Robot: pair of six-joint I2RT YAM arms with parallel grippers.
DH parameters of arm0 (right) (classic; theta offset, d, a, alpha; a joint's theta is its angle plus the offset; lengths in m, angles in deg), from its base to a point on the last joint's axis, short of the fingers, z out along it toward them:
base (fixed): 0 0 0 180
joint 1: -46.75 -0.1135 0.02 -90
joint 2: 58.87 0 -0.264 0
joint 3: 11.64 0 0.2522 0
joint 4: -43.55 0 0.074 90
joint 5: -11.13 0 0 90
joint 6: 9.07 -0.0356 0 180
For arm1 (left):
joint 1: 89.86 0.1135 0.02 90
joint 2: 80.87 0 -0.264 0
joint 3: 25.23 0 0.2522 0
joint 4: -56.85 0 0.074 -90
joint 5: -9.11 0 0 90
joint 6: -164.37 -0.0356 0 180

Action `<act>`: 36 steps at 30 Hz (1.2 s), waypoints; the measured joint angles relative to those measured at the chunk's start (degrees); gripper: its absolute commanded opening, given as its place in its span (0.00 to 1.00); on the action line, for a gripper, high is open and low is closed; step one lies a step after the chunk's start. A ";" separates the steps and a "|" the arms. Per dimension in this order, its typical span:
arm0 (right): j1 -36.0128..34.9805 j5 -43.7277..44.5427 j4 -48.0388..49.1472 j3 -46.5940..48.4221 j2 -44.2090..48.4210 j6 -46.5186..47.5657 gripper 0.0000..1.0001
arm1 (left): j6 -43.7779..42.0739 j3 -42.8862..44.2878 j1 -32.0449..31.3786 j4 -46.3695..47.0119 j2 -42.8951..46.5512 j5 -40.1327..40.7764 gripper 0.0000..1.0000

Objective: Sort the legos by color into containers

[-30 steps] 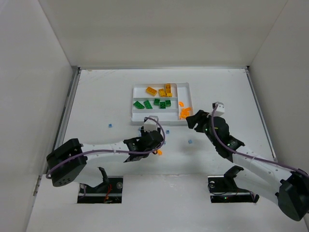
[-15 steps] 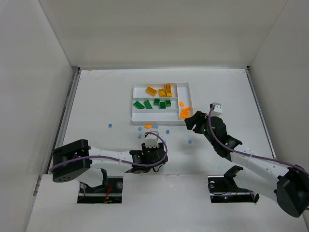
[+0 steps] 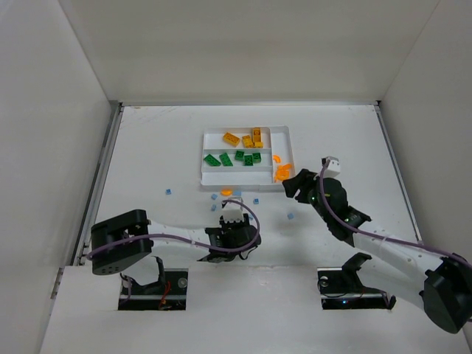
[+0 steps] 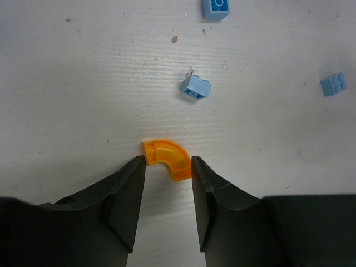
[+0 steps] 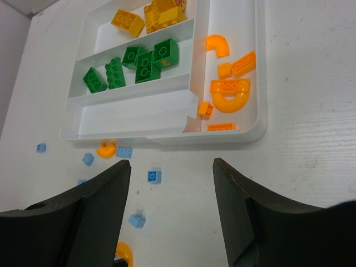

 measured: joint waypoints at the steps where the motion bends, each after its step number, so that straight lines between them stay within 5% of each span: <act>1: 0.02 0.00 0.00 0.00 0.35 -0.02 0.67 | 0.00 0.07 0.04 0.15 -0.22 0.09 0.35; 14: 0.57 -0.20 0.02 -1.01 3.65 -0.90 0.67 | -4.42 0.90 2.40 1.36 -1.62 2.69 0.47; 24: 0.57 -0.55 0.07 -1.03 1.84 -1.05 0.67 | -4.79 -1.68 -5.92 0.28 3.26 4.66 0.41; 36: 0.57 -0.59 0.09 -1.03 3.67 -1.49 0.67 | -4.55 2.47 -5.22 1.01 -5.07 7.15 0.35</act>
